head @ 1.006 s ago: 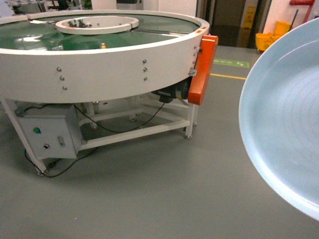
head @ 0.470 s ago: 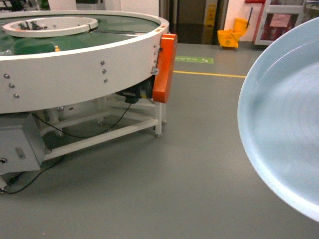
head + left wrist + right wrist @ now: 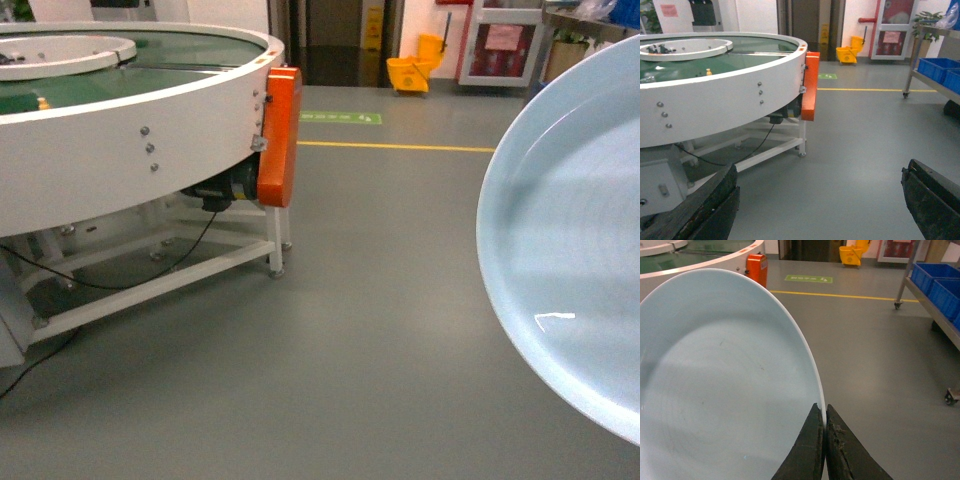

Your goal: Place blue tray on left shelf second layer neatly

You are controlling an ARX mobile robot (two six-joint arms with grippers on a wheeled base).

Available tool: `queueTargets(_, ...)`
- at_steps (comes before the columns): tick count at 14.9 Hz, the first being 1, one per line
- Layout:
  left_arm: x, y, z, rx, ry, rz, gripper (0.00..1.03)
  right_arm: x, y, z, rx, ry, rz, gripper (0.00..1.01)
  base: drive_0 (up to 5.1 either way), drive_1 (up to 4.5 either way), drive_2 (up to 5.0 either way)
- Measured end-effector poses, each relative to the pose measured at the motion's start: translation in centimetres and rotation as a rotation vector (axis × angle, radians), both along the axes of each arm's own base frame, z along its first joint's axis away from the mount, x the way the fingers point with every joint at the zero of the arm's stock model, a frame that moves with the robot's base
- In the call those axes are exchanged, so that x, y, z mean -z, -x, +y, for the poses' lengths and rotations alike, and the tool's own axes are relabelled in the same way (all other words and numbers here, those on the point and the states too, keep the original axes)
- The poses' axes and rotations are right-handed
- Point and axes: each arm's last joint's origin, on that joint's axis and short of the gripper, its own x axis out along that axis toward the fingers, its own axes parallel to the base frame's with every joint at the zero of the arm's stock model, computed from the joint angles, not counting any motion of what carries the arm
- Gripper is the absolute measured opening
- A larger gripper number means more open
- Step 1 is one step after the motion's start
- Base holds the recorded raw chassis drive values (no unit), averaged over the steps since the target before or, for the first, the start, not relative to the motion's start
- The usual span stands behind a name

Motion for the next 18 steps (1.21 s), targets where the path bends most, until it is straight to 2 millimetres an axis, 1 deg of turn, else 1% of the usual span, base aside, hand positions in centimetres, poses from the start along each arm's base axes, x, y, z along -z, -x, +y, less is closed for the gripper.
queueTargets(6,0.0,0.0,0.0,0.0,0.0,0.0,0.98,0.01,0.0,0.0,0.0,0.0,0.001,0.02,-1.7,-1.73,-1.7)
queueTargets(14,0.0,0.0,0.0,0.0,0.0,0.0,0.98,0.01,0.0,0.0,0.0,0.0,0.001,0.02,-1.6,2.47,-5.8)
queueTargets(18,0.02,0.0,0.0,0.0,0.0,0.002,0.98,0.03,0.0,0.0,0.0,0.0,0.003,0.02,-1.7,-1.65,-1.7)
